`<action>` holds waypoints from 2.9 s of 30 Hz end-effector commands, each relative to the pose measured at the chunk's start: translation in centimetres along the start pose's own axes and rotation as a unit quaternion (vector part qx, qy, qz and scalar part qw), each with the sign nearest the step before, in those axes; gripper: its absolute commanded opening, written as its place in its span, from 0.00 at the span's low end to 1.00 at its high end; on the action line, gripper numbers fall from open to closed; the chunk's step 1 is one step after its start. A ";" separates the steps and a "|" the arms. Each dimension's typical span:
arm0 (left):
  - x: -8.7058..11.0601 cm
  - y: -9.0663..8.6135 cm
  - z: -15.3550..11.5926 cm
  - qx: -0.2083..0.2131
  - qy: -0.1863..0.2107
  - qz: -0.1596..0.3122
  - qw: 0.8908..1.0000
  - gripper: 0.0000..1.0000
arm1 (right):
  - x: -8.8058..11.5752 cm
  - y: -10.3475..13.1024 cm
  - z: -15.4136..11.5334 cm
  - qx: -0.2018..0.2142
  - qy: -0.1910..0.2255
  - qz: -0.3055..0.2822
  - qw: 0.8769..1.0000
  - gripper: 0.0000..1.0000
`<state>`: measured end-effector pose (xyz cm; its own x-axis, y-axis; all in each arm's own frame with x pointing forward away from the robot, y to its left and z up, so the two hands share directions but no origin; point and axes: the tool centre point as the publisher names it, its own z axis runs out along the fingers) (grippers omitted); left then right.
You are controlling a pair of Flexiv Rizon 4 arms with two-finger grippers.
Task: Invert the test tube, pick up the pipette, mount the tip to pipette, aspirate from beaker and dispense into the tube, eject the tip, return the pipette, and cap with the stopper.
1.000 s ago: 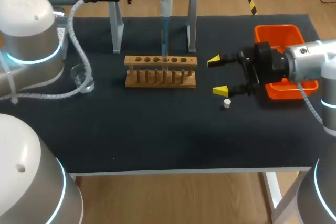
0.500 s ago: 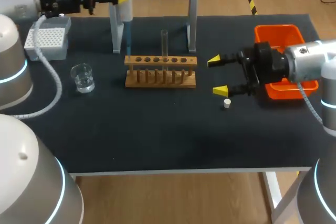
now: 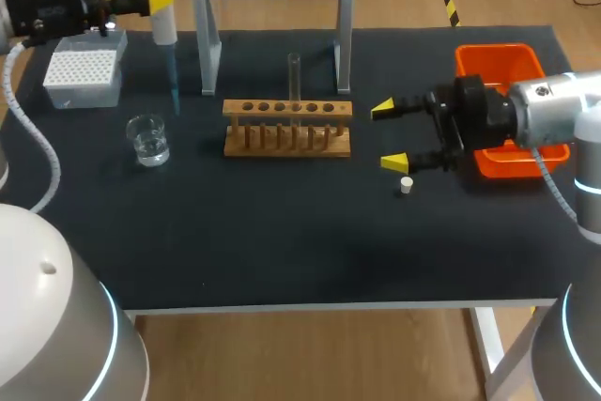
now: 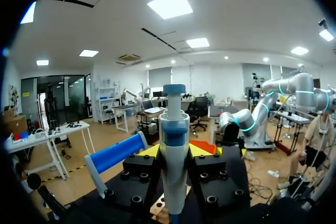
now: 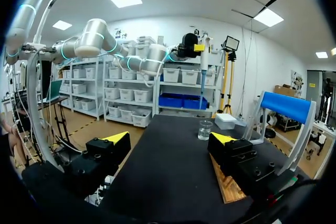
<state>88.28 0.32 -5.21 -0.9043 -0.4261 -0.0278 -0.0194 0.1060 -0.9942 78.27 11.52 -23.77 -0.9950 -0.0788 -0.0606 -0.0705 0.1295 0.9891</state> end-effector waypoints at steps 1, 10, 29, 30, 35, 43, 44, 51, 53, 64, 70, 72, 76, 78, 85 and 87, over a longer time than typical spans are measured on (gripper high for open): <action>-0.5 1.0 -1.2 0.007 -0.006 0.004 1.000 0.00 | 0.1 0.1 -0.1 0.002 0.000 0.000 1.000 1.00; -2.7 2.3 -2.4 0.009 -0.027 0.017 0.999 0.00 | 0.1 0.1 -0.1 0.002 0.000 0.000 1.000 1.00; -5.4 3.9 -3.8 0.011 -0.043 0.042 0.998 0.00 | 0.1 0.1 -0.1 0.002 0.000 0.000 1.000 1.00; -5.4 3.9 -3.8 0.012 -0.044 0.042 0.998 0.00 | 0.1 0.1 -0.1 0.002 0.000 0.000 1.000 1.00; -5.6 4.2 -4.1 0.014 -0.049 0.042 0.998 0.00 | 0.1 0.1 -0.1 0.002 0.000 0.000 1.000 1.00; -5.4 4.1 -4.1 0.018 -0.052 0.040 0.998 0.00 | 0.1 0.1 -0.1 0.002 0.000 0.000 1.000 1.00; -5.4 4.0 -4.1 0.019 -0.053 0.040 0.998 0.00 | 0.1 0.1 -0.1 0.002 0.000 0.000 1.000 1.00; -5.3 3.9 -4.1 0.020 -0.053 0.040 0.998 0.00 | 0.1 0.1 -0.1 0.002 0.000 0.000 1.000 1.00; -5.3 3.9 -4.1 0.020 -0.053 0.040 0.998 0.00 | 0.1 0.1 -0.1 0.002 0.000 0.000 1.000 1.00; -5.3 3.9 -4.1 0.020 -0.053 0.040 0.998 0.00 | 0.1 0.1 -0.1 0.002 0.000 0.000 1.000 1.00; -5.3 3.9 -4.1 0.020 -0.053 0.040 0.998 0.00 | 0.1 0.1 -0.1 0.002 0.000 0.000 1.000 1.00; -5.3 3.9 -4.1 0.020 -0.053 0.040 0.998 0.00 | 0.1 0.1 -0.1 0.002 0.000 0.000 1.000 1.00; -5.3 3.9 -4.1 0.020 -0.053 0.040 0.998 0.00 | -0.1 -0.3 1.6 0.010 -0.004 0.010 1.000 1.00; -5.3 3.9 -4.1 0.020 -0.053 0.040 0.998 0.00 | -0.4 -0.8 2.7 0.020 -0.014 0.020 1.000 1.00; -5.3 3.9 -4.1 0.020 -0.053 0.040 0.998 0.00 | -0.9 -1.4 7.4 0.070 -0.033 0.028 0.997 1.00; -5.3 3.9 -4.1 0.020 -0.053 0.040 0.998 0.00 | -1.0 -1.4 8.9 0.079 -0.037 0.030 0.996 1.00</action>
<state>91.20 6.76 -8.46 -0.8535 -0.5083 -0.1146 0.0676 0.1102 -0.9916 78.73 16.86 -25.90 -0.9998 -0.0124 -0.0169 -0.0196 0.2590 0.9657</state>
